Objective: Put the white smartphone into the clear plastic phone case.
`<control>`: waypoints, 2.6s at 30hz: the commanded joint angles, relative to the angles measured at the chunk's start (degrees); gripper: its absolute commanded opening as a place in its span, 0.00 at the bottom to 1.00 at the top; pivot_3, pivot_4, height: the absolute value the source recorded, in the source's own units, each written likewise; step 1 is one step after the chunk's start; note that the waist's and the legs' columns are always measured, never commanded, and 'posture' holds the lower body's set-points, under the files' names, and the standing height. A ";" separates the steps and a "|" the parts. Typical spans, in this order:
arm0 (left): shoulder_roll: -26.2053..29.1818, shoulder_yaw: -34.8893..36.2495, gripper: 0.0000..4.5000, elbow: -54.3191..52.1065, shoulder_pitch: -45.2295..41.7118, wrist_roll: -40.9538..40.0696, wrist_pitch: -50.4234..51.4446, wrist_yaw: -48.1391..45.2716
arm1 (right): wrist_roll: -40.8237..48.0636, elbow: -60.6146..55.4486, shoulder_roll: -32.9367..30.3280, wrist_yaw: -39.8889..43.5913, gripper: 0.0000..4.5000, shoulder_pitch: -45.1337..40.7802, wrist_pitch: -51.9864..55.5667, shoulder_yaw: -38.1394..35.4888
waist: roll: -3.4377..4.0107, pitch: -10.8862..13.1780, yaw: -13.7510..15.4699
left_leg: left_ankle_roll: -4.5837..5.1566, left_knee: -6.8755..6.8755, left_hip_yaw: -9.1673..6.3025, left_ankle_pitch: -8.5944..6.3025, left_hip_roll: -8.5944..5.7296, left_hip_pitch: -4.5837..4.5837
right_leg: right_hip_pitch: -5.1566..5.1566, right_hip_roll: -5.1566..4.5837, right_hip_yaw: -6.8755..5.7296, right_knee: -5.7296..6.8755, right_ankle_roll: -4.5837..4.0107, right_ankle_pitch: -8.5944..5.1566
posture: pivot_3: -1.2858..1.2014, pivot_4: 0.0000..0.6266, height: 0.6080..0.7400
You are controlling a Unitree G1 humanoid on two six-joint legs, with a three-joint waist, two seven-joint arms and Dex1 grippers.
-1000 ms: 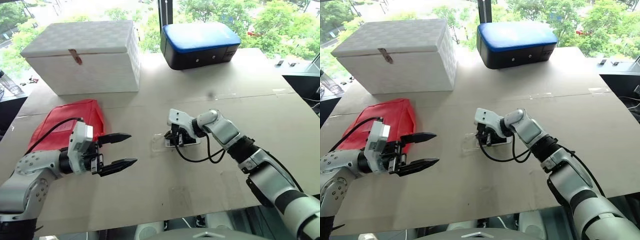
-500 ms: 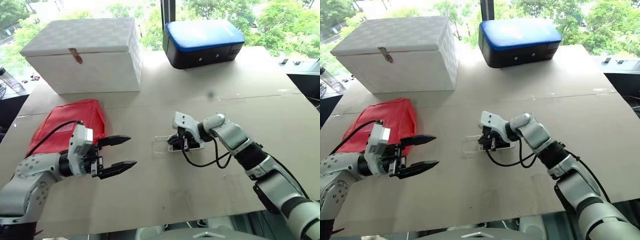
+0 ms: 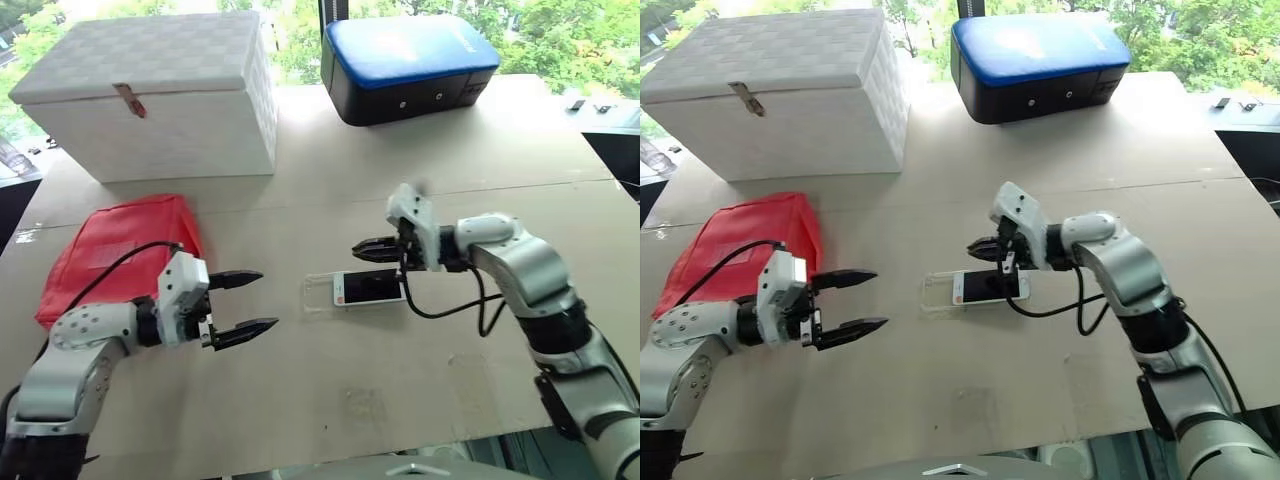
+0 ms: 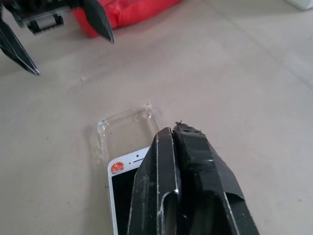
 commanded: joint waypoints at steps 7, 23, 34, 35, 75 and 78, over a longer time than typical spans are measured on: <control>-2.51 -7.31 0.24 4.27 -5.07 4.23 -2.70 -0.07 | 4.24 -15.66 -15.17 -5.89 0.00 17.04 8.88 -12.27 | -0.12 0.32 1.09 | 0.04 0.03 0.00 -0.02 0.02 0.06 | 0.00 0.06 0.03 0.05 0.22 -0.12 | 0.52 0.24 1.00; -5.51 -11.62 0.01 9.74 -10.23 11.02 -2.98 5.68 | 0.28 -13.05 -12.50 -18.16 0.00 18.04 3.53 -5.54 | -0.24 0.39 1.05 | 0.13 0.80 -0.01 -0.06 0.07 -0.05 | 0.13 0.13 0.16 0.30 0.18 -0.07 | 0.52 0.24 1.00; -9.70 -14.06 0.01 3.54 -5.87 12.61 -1.24 13.78 | -0.54 -12.93 -12.78 -17.70 0.00 12.81 3.55 1.42 | -0.27 0.37 1.07 | 0.14 0.99 -0.05 -0.06 0.07 0.08 | 0.21 0.08 0.19 0.67 0.26 -0.12 | 0.52 0.24 1.00; -9.96 -14.25 0.01 3.17 -5.45 12.70 -1.17 14.17 | -0.57 -12.78 -12.82 -17.49 0.00 12.02 3.74 2.18 | -0.27 0.37 1.07 | 0.14 1.01 -0.07 -0.06 0.07 0.09 | 0.21 0.07 0.21 0.72 0.26 -0.12 | 0.52 0.24 1.00; -14.31 -3.97 0.01 -3.15 -8.44 -2.52 9.86 19.38 | 9.21 -4.62 -5.06 -12.20 0.00 9.48 2.74 -7.76 | -0.45 0.25 0.95 | 0.14 1.46 -0.15 -0.05 0.13 0.08 | 0.23 0.10 0.29 1.12 0.01 0.03 | 0.52 0.24 1.00; -15.33 -6.96 0.01 -4.56 -10.10 -3.00 12.90 20.46 | 9.31 -2.11 -1.55 -13.95 0.00 7.59 2.75 -5.73 | -0.44 0.25 0.87 | 0.14 1.46 -0.16 -0.05 0.13 0.14 | 0.28 0.15 0.38 1.14 0.01 0.03 | 0.52 0.24 1.00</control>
